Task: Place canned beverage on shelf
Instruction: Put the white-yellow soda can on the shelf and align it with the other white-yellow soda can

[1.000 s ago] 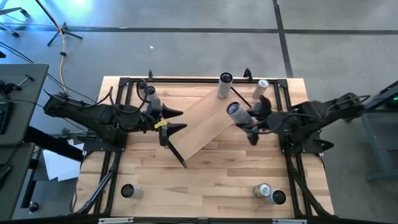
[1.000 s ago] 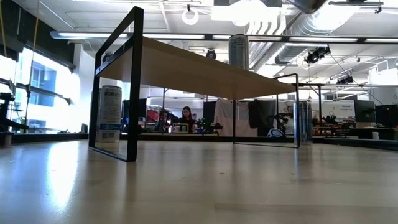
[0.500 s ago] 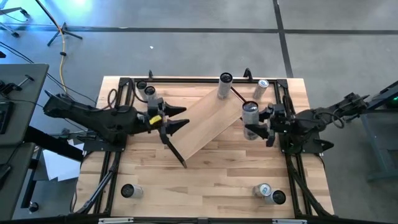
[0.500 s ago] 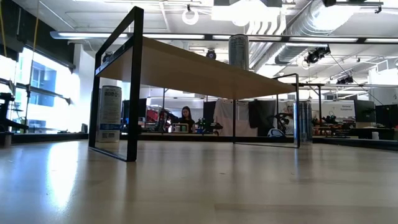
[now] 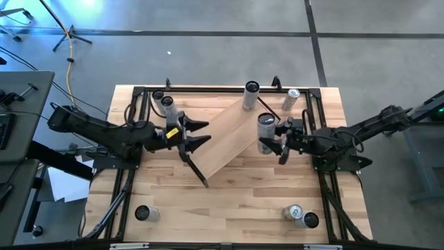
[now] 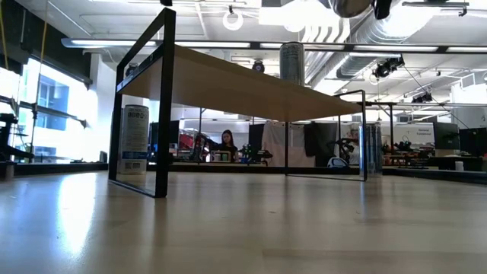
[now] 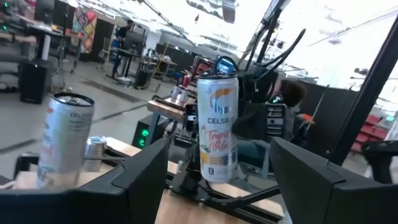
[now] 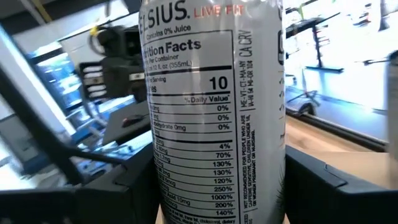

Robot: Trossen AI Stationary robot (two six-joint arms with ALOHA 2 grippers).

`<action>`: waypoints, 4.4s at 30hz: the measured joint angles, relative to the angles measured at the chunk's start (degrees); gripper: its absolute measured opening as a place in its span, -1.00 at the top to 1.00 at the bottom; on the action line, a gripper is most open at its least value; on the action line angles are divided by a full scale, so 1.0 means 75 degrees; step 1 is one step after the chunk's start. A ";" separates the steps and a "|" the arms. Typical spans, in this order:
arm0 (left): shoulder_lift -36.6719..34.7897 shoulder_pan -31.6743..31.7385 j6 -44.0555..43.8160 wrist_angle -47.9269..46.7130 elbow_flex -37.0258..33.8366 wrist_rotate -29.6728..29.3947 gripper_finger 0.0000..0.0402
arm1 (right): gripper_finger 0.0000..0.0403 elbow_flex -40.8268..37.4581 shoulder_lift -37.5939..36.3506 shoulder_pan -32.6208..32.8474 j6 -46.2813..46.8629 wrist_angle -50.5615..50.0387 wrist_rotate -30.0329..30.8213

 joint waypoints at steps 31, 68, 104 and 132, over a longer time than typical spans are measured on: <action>-0.0060 0.0085 -0.0091 -0.0004 0.0000 -0.0045 -0.25 | -0.20 -0.0017 0.1557 -0.1242 -0.0732 -0.0070 0.3147; -0.0060 0.0092 -0.0087 0.0074 0.0006 -0.0231 -0.25 | -0.20 -0.1518 0.1759 -0.1946 -0.1441 0.2684 0.2338; -0.0057 0.0114 -0.0103 0.0142 0.0009 -0.0232 -0.25 | -0.25 -0.1510 0.2286 -0.2081 -0.1359 0.2933 0.1158; -0.0057 0.0114 -0.0096 0.0115 0.0009 -0.0234 -0.25 | -0.49 -0.1518 0.2300 -0.2078 -0.1203 0.2384 0.1033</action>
